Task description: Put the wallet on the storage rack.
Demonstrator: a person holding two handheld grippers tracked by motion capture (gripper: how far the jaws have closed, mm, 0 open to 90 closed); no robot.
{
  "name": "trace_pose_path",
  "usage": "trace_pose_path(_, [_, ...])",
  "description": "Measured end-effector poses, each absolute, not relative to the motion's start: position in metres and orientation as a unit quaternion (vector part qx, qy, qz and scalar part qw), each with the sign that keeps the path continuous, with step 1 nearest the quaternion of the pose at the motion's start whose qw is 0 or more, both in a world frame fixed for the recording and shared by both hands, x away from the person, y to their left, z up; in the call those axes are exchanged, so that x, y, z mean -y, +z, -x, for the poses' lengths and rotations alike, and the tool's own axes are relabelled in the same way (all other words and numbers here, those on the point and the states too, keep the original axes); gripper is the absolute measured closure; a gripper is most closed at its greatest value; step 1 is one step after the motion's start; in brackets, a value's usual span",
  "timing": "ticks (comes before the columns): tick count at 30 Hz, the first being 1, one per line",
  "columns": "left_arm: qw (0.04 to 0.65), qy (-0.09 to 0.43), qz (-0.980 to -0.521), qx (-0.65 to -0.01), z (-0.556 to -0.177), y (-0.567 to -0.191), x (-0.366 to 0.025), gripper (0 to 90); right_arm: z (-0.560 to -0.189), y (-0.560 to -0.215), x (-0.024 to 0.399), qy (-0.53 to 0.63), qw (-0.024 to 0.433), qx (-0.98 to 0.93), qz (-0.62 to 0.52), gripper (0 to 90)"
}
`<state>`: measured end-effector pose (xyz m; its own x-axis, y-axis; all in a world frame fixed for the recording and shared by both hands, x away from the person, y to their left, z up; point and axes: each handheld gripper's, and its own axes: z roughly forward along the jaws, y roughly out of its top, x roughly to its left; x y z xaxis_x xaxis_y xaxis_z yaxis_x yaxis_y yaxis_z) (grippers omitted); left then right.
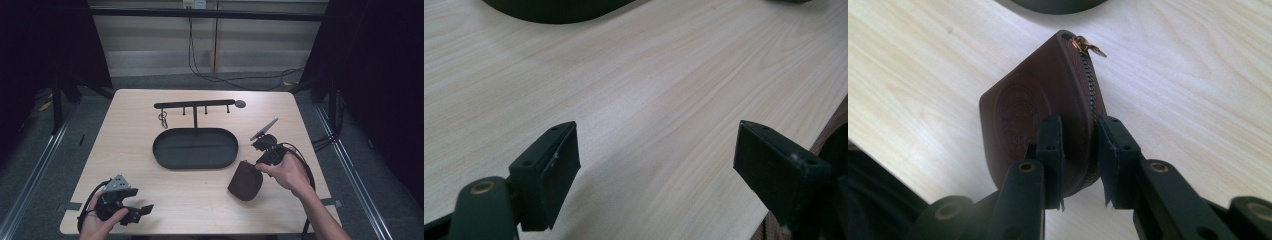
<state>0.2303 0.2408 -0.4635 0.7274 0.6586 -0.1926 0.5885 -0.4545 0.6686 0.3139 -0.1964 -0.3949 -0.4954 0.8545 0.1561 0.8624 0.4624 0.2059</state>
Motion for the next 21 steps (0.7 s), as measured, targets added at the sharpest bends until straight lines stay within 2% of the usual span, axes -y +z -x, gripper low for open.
trace_pose_path(21, [0.379,0.049,-0.848,-0.368,-0.231,-0.462,-0.243,18.4,-0.329,-0.369,0.194,-0.092,-0.006,0.859,0.504,78.4])
